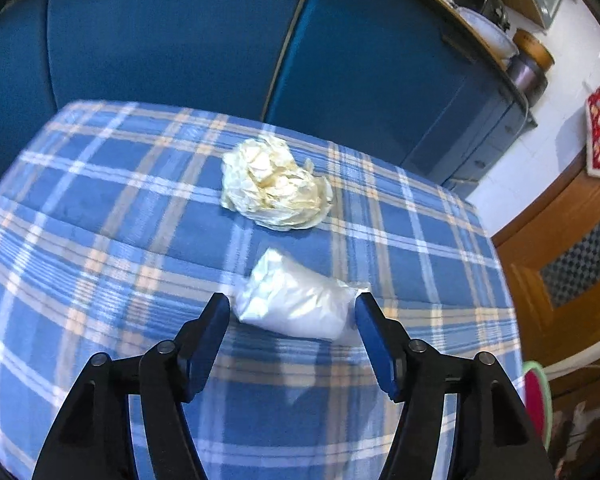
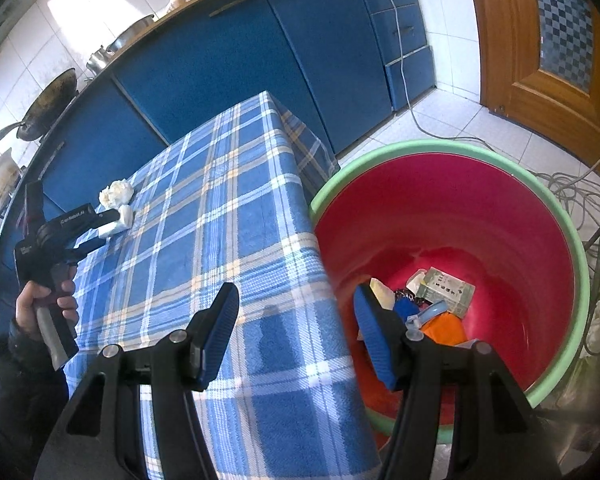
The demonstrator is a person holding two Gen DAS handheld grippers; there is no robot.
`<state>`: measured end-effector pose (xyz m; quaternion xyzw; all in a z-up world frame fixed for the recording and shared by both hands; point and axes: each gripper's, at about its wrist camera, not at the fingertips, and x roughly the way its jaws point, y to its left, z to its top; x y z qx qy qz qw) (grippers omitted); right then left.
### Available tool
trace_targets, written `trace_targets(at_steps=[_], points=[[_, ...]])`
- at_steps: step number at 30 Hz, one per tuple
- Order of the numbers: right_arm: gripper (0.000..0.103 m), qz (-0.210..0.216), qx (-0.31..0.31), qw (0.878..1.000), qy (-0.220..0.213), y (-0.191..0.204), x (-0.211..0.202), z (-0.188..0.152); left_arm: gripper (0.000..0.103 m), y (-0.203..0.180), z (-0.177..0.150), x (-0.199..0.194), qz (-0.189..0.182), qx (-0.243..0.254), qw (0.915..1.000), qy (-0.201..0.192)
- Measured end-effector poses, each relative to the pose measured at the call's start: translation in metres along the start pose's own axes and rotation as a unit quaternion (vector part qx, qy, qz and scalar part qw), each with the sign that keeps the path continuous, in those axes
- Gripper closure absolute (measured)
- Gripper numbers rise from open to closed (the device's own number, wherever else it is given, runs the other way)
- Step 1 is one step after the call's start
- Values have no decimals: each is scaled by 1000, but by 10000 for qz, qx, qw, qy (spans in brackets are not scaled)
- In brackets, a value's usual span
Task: Collect trash
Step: 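Move both open tools back toward the white bag and paper ball, then grasp the white plastic bag with the left tool and lift it, then grasp the crumpled cream paper ball with the right tool while the left tool holds the bag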
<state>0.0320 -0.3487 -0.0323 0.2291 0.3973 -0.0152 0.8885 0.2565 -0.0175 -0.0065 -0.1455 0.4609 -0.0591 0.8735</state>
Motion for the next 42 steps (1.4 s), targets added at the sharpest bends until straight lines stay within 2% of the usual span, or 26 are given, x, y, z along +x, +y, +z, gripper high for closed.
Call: trace_targets(at_steps=[3,8,13,23,31,36,42], points=[[41,-16,-4,10000,3,0,0,0,36,-3,0,2,-28,12,10000,-68],[41,-55,1,10000,-3,0,0,1,46,-2,0,4,-178,-130,9996,-157],[41,-80,2,10000,7,-1,0,1,50,5,-2,1,-260,-251,9992,-167],[41,8,-218,9997,-93,14,-7,5,52,15,-14,-39,-162,-121,9994,-289],[41,144,-543,9983,-161,42,-13,10,52,21,-15,-92,284,345,9970,-638],[41,240,-806,9962,-234,67,-17,14,52,35,-11,-127,650,585,9923,-877],[41,416,-1144,9922,-260,108,-13,19,52,67,-3,-162,1264,713,9835,-1083]])
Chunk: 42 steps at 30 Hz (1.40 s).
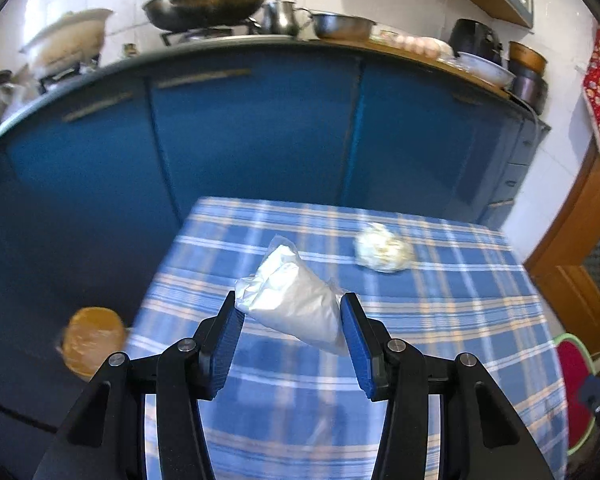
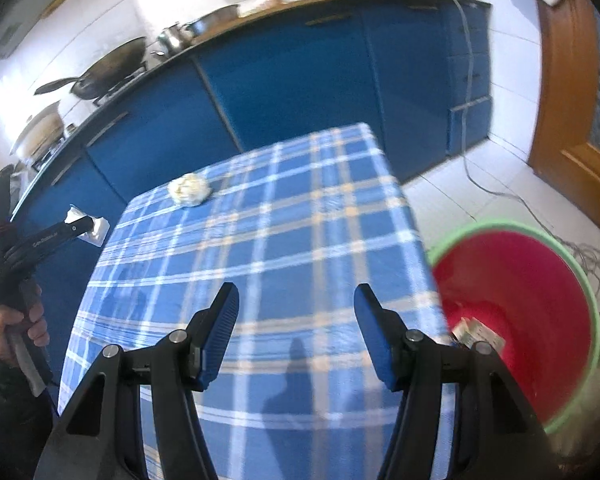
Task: Collect trash
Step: 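Grasp the crumpled cream paper ball with the right tool while the left tool holds the bag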
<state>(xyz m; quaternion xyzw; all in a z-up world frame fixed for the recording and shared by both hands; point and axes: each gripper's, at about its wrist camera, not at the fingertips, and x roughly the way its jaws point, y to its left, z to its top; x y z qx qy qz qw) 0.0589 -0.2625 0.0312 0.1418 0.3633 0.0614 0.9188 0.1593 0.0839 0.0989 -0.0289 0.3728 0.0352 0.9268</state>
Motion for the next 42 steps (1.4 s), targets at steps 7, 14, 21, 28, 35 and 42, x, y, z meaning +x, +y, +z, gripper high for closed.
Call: trace_targets(at_steps=[7,14,21,28,35,42], points=[[41,246,-377,9990,-19,49,18,19,52,51,9,-14,621,31,9980,-72],[40,320,-651,9974,-7,89,50,40,52,83,11,-3,886,-100,9960,-73],[38,248,-816,9964,22,120,97,57,52,86,13,31,794,-196,9967,-6],[30,112,-977,9951,111,141,150,67,52,70,6,70,617,-216,9978,93],[24,-5,-1185,9929,87,161,190,80,52,67,-1,100,491,-364,9977,291],[22,-244,-1439,9892,127,181,229,88,52,75,-4,113,534,-523,9967,323]])
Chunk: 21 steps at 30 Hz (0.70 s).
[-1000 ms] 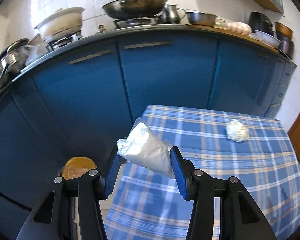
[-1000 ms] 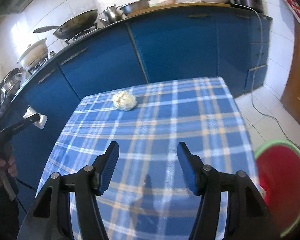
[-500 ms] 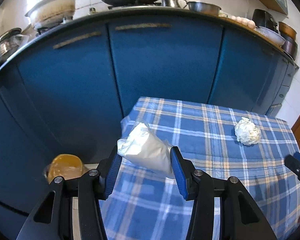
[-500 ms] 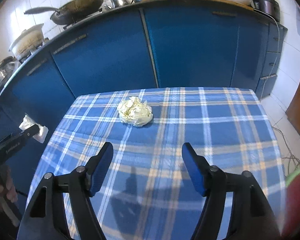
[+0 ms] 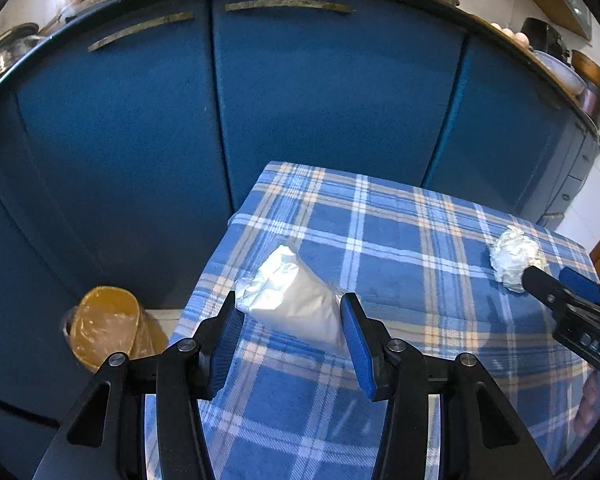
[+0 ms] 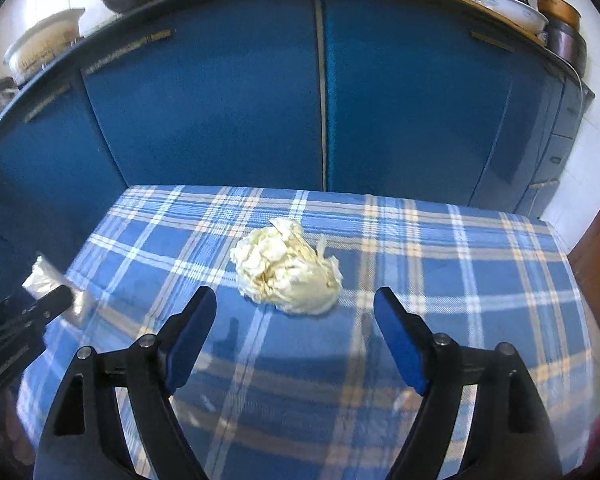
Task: Collect trash
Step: 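Grasp the crumpled cream paper ball with the right tool while the left tool holds the bag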
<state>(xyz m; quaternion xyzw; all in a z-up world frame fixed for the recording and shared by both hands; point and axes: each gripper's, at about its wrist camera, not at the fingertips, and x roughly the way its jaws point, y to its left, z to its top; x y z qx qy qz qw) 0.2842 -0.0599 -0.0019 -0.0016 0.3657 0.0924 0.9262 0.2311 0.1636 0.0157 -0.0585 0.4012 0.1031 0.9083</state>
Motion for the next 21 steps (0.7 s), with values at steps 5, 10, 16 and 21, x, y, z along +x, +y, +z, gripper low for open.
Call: trace_targets(at_steps=[5,10,16,21], points=[[22,-135,-134,9998,3,7,20,8,52,3,-2,6,-10,-48,10000,36],[24,-22,-69,9997,216,7,36,9,52,2,-2,5,-39,-27,10000,8],[48,173,-9,9995,269,5,36,7,52,0,-3,3,-60,7,10000,-3],[49,290,-6,9993,216,6,19,3,52,-5,-2,-5,-112,57,9999,-74]])
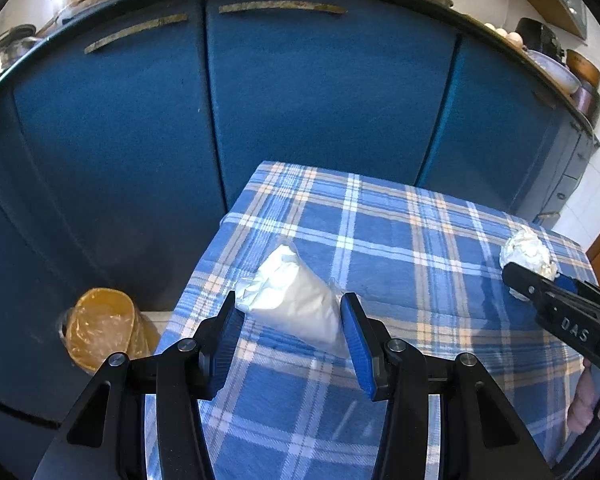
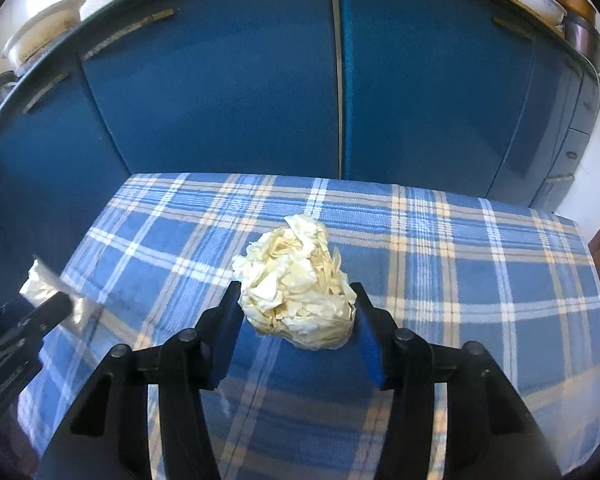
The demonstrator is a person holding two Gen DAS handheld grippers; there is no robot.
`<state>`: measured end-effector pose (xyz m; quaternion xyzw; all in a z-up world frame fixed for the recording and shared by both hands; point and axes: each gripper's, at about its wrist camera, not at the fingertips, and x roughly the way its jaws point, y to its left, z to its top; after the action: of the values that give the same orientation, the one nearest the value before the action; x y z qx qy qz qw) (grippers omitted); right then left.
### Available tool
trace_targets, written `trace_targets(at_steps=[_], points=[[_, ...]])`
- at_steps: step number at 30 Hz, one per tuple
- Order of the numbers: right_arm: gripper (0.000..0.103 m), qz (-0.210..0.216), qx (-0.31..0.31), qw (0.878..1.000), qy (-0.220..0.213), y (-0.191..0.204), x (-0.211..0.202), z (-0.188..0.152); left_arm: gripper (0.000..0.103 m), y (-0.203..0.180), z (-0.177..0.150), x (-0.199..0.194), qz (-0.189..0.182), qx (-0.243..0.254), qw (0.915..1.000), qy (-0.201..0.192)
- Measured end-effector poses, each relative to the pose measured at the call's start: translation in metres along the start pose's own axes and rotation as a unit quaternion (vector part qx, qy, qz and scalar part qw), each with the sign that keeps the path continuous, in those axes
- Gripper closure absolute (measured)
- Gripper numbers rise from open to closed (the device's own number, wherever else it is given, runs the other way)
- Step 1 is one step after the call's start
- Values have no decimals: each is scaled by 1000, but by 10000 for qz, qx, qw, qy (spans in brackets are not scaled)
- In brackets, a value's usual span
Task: Collect trash
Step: 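Grasp the crumpled cream paper ball with the right tool while the left tool holds the bag, then carry the white bag and paper ball over the red bucket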
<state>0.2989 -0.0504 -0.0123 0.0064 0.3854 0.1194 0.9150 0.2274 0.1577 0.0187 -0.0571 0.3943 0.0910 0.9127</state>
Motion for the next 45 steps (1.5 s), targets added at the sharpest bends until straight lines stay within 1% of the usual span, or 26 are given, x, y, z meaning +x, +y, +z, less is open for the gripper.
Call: trace_targets(at_steps=[7,14,20,25,37,45], points=[[49,211,101,9997,-84,-9,-32,-10,52,-11,0,-21,-149,75,9998,-122],[49,338,131,9990,-257,-15,-76,-23,52,-27,-2,-48,-318,172,9990,-256],[49,393,177,9981,-430,-21,-111,-37,52,-40,-8,-72,-474,241,9980,-344],[49,413,247,9974,-544,-34,-144,-52,52,-53,-15,-95,-626,295,9967,-421],[49,274,433,9958,-759,-61,-203,-86,52,-88,-40,-140,-1080,439,9919,-513],[49,163,646,9939,-873,-82,-242,-115,52,-119,-58,-165,-1452,610,9862,-511]])
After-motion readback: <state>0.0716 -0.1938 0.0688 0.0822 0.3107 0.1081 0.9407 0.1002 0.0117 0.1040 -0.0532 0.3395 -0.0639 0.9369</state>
